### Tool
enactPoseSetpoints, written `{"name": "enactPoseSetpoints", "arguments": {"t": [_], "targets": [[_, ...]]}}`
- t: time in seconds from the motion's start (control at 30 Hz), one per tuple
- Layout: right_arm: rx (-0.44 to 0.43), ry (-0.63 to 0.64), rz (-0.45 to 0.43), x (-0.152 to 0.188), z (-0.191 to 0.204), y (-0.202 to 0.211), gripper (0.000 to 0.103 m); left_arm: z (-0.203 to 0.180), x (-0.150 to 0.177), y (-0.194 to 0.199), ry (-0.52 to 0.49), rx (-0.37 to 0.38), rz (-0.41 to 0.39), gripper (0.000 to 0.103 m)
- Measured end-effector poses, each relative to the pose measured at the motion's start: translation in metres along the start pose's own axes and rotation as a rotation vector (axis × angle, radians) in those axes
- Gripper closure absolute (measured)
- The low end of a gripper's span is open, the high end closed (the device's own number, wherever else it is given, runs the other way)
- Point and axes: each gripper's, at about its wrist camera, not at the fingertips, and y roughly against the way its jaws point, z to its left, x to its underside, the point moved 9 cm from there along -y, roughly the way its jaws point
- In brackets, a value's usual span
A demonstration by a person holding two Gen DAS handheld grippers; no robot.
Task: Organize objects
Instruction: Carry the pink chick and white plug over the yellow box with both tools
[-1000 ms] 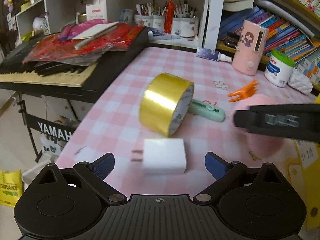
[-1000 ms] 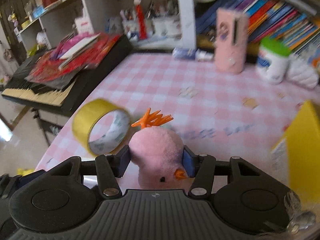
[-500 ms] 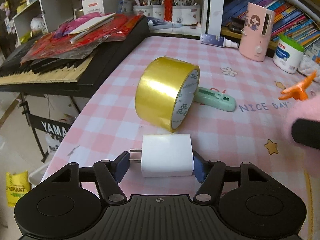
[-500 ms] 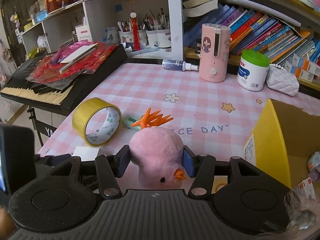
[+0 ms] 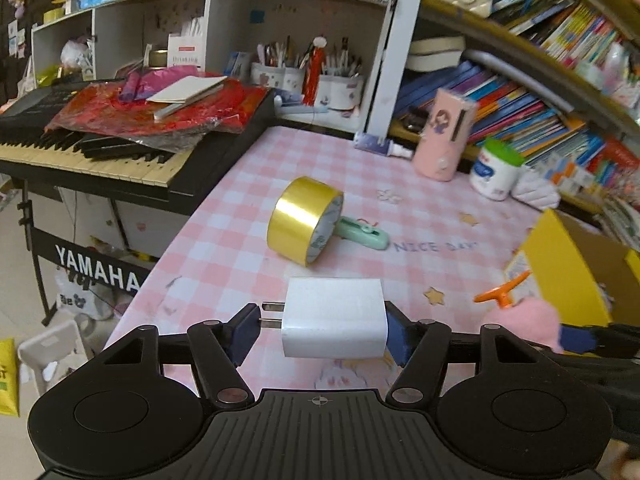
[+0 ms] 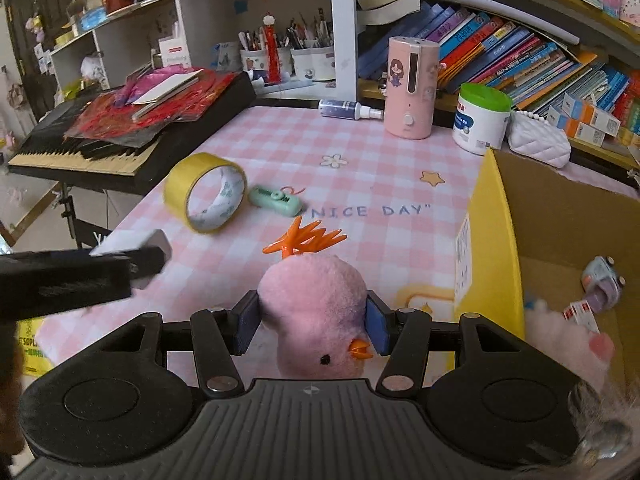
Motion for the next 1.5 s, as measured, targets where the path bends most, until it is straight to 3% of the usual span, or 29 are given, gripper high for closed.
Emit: {"name": "enactPoseSetpoints", "arguments": {"t": [0.77,0.97,1.17,1.5], "targets": [[0.047,-0.050,-0.003,0.104,0.036,0.106,0.051,-0.006,0.097,0.119,-0.063,0.107,-0.010,0.039],[0.101,-0.134,0.006,0.144,0.026,0.137,0.051,-0.022,0.126,0.141,-0.120,0.159,0.009,0.039],[0.135,-0.216,0.036,0.177,0.016,0.160,0.051,-0.034,0.135,0.154,-0.156,0.184,0.002,0.039],[0.258,-0.342,0.021,0.211,-0.025,0.201,0.051,-0.093,0.149,0.157,-0.281,0.325,0.028,0.039]]}}
